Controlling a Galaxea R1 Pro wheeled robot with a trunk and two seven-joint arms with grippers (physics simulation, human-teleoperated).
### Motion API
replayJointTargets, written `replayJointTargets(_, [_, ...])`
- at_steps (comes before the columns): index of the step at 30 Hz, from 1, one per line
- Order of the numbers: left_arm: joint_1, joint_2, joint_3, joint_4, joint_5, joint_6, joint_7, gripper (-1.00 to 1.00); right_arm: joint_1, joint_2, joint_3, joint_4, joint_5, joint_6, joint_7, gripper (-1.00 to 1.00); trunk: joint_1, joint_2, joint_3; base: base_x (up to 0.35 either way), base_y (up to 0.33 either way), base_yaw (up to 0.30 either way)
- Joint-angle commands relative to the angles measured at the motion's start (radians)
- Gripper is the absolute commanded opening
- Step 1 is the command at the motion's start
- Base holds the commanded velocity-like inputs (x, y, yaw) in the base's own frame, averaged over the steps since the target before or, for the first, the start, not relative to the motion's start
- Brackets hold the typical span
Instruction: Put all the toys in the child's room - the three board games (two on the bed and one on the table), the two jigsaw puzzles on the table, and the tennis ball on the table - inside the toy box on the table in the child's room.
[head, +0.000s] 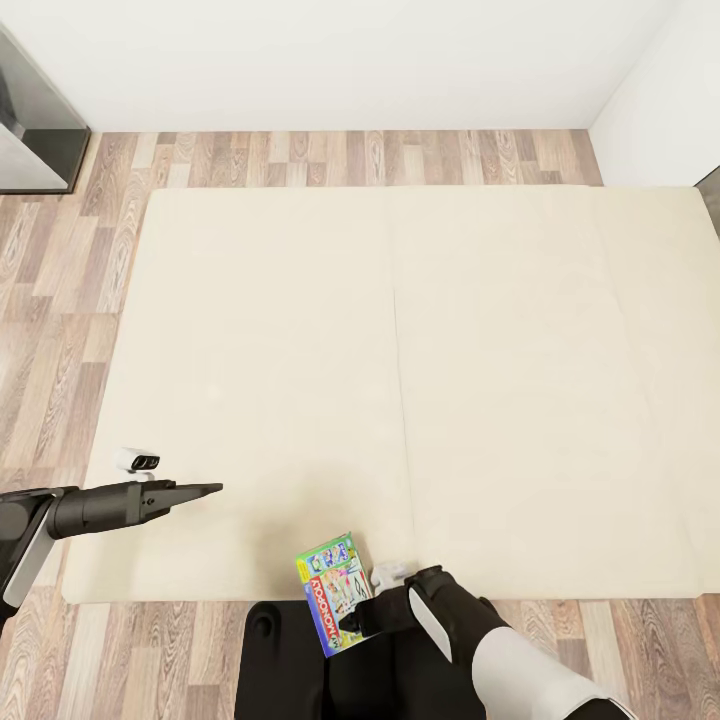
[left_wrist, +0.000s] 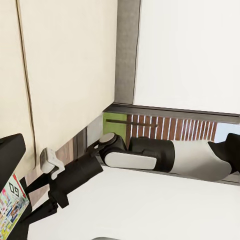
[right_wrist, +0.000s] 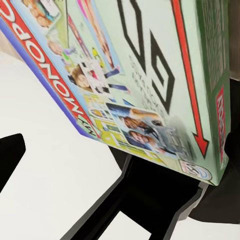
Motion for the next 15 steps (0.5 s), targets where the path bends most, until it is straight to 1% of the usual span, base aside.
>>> replayJointTargets(1, [0.0, 0.001, 0.0, 0.0, 0.0, 0.011, -0.003, 1.0, -0.001, 0.0, 0.004, -0.001, -0.01, 0.005, -0.003, 1.0, 0.001, -0.002, -0.001, 0.0, 0.0, 0.0])
replayJointTargets(15, [0.0, 0.001, 0.0, 0.0, 0.0, 0.011, -0.003, 1.0, -0.001, 0.0, 0.004, -0.008, -0.01, 0.005, -0.003, 1.0, 0.001, -0.002, -0.001, 0.0, 0.0, 0.0])
